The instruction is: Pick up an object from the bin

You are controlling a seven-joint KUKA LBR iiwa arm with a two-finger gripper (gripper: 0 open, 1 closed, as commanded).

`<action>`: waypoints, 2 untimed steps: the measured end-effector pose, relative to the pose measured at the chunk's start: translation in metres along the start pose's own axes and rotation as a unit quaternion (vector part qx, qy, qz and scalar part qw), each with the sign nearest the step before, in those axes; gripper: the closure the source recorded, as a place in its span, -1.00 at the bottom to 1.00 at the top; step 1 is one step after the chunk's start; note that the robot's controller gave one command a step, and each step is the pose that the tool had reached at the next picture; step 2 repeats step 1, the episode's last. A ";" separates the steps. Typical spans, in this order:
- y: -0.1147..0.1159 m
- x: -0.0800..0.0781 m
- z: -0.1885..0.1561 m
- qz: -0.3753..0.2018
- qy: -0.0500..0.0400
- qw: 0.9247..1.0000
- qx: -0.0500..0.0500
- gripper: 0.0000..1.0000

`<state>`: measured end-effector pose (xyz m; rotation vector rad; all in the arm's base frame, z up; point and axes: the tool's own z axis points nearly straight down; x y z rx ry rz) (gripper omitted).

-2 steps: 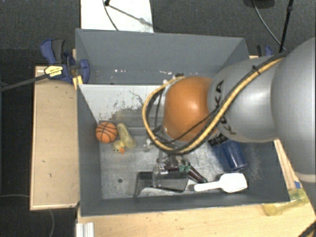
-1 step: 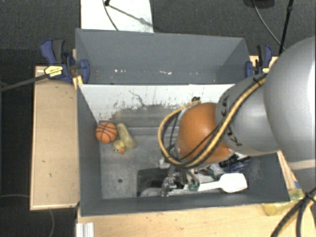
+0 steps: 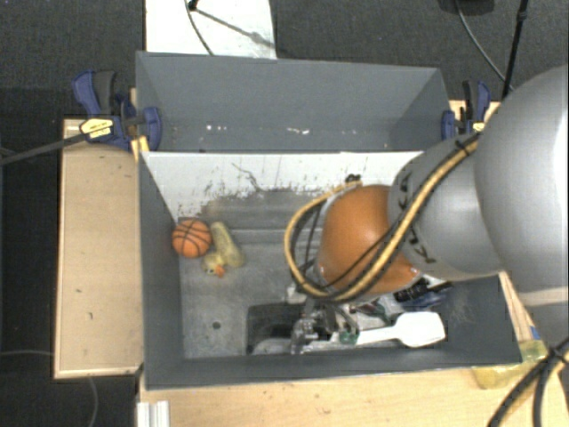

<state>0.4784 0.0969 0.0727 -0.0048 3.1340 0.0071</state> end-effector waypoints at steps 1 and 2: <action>0.003 -0.012 -0.136 0.012 0.005 1.000 0.002 1.00; 0.003 -0.012 -0.136 0.012 0.005 1.000 0.002 1.00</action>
Offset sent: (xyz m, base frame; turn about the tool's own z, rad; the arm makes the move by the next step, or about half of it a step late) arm 0.0000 0.0000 0.0000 0.0000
